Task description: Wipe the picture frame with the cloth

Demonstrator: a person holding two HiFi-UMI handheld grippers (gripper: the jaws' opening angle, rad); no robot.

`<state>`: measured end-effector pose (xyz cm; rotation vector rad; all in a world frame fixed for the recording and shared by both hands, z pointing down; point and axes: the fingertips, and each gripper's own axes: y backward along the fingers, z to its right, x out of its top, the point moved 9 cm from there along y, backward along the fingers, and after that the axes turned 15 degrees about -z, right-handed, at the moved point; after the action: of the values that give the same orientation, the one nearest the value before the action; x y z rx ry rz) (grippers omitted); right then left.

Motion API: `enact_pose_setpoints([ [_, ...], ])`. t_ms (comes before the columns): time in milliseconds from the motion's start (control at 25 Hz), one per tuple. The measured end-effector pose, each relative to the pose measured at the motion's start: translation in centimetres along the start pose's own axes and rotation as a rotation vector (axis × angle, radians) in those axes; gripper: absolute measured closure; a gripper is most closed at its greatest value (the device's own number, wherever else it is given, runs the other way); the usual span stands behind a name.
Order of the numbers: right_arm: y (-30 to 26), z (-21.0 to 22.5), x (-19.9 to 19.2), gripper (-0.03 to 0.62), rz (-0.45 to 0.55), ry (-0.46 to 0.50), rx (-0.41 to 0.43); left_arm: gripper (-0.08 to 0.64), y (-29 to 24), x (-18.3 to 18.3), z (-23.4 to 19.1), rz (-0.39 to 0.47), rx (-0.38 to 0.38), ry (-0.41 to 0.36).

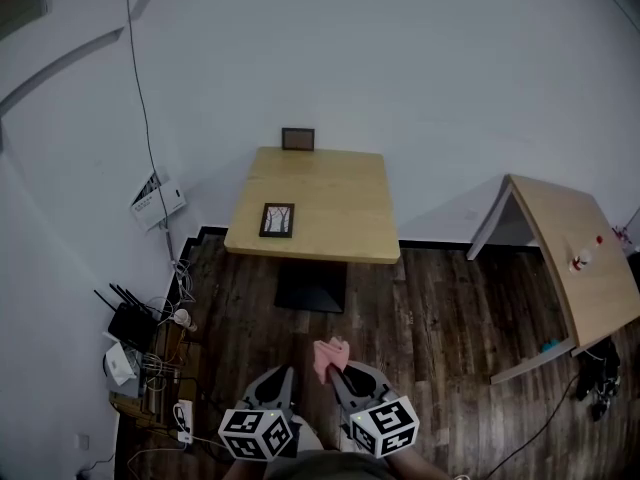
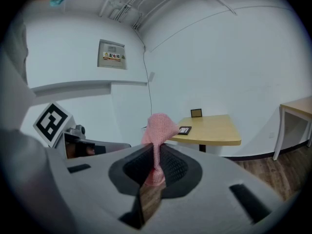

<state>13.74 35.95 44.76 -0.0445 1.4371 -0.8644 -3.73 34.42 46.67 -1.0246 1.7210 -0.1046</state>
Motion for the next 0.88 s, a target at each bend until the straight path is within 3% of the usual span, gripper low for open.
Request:
enact_pose_setpoints([
  [880,-17.6,-0.6,12.5,0.571,-0.020,-0.007,-0.028,0.548,-5.5,13.6,-15.1,-0.056,-0.018,-0.012],
])
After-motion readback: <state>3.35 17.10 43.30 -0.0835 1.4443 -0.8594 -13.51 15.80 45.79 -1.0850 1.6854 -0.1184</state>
